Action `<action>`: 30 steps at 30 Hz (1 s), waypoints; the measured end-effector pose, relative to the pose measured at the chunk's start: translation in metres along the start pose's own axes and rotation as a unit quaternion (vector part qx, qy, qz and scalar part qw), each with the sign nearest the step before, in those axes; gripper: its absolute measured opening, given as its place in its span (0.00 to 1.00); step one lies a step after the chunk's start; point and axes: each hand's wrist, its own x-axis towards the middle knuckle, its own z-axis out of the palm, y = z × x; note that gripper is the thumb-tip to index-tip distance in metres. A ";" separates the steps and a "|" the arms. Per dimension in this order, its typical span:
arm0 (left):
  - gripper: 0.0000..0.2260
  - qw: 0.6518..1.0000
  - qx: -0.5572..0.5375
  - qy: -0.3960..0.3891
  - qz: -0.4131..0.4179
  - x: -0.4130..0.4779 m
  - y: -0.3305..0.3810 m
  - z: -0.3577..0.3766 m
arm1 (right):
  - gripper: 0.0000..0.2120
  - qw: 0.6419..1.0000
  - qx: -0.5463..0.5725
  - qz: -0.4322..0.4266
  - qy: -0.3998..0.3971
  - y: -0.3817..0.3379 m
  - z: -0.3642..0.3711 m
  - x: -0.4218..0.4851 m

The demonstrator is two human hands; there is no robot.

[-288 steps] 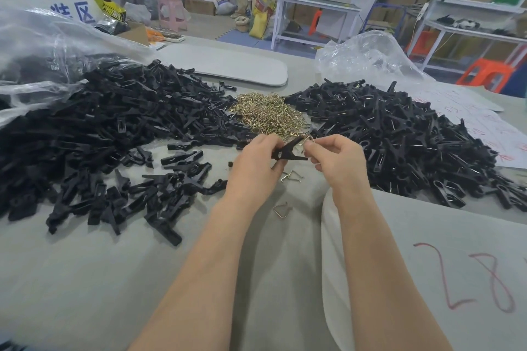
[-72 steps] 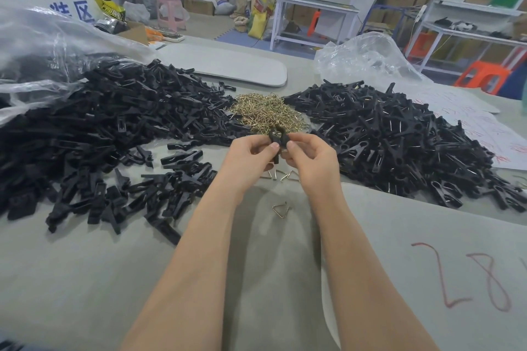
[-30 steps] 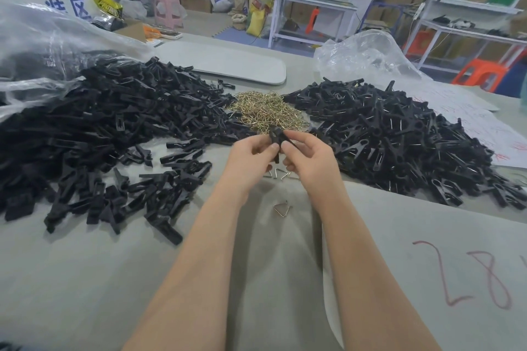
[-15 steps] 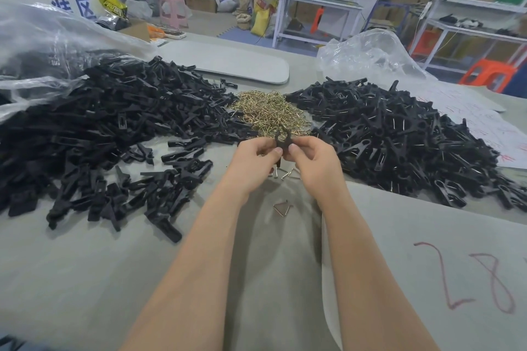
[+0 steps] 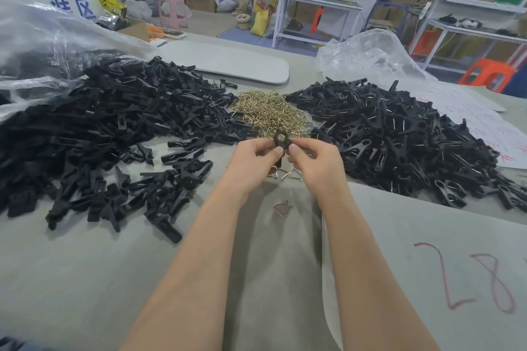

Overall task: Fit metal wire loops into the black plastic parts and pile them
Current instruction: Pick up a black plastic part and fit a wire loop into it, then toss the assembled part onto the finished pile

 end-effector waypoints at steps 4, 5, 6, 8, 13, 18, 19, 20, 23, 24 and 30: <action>0.11 1.000 -0.015 -0.007 -0.008 0.000 0.001 0.000 | 0.09 1.000 0.016 0.001 -0.005 -0.001 -0.001 -0.001; 0.12 1.000 -0.019 -0.007 -0.011 -0.001 0.001 0.000 | 0.08 1.000 0.026 0.002 -0.007 -0.001 -0.001 -0.002; 0.12 1.000 -0.022 -0.005 -0.013 -0.001 0.001 0.000 | 0.08 0.999 0.035 0.002 -0.009 -0.001 -0.001 -0.002; 0.12 0.999 -0.028 -0.002 -0.015 -0.001 0.001 0.000 | 0.07 0.999 0.042 0.001 -0.011 -0.001 -0.002 -0.003; 0.10 0.999 -0.047 -0.008 -0.027 -0.001 0.003 -0.001 | 0.06 0.998 0.067 0.007 -0.011 -0.001 -0.002 -0.002; 0.10 0.996 -0.075 -0.005 -0.045 -0.002 0.004 0.000 | 0.06 0.995 0.102 0.012 -0.002 -0.001 -0.002 -0.002; 0.10 0.996 -0.074 -0.007 -0.046 -0.002 0.005 0.000 | 0.06 0.995 0.103 0.014 0.000 -0.002 -0.001 -0.002; 0.10 0.996 -0.073 -0.008 -0.048 -0.002 0.005 0.000 | 0.06 0.995 0.103 0.015 0.001 -0.002 -0.001 -0.002; 0.09 0.996 -0.071 -0.009 -0.050 -0.002 0.006 0.001 | 0.07 0.995 0.103 0.013 -0.001 -0.001 -0.001 -0.002; 0.09 0.996 -0.069 -0.008 -0.051 -0.002 0.006 0.001 | 0.07 0.995 0.102 0.013 0.000 -0.001 -0.002 -0.002; 0.09 0.997 -0.056 -0.003 -0.048 -0.002 0.005 0.000 | 0.10 0.995 0.098 0.009 0.000 -0.003 -0.002 -0.004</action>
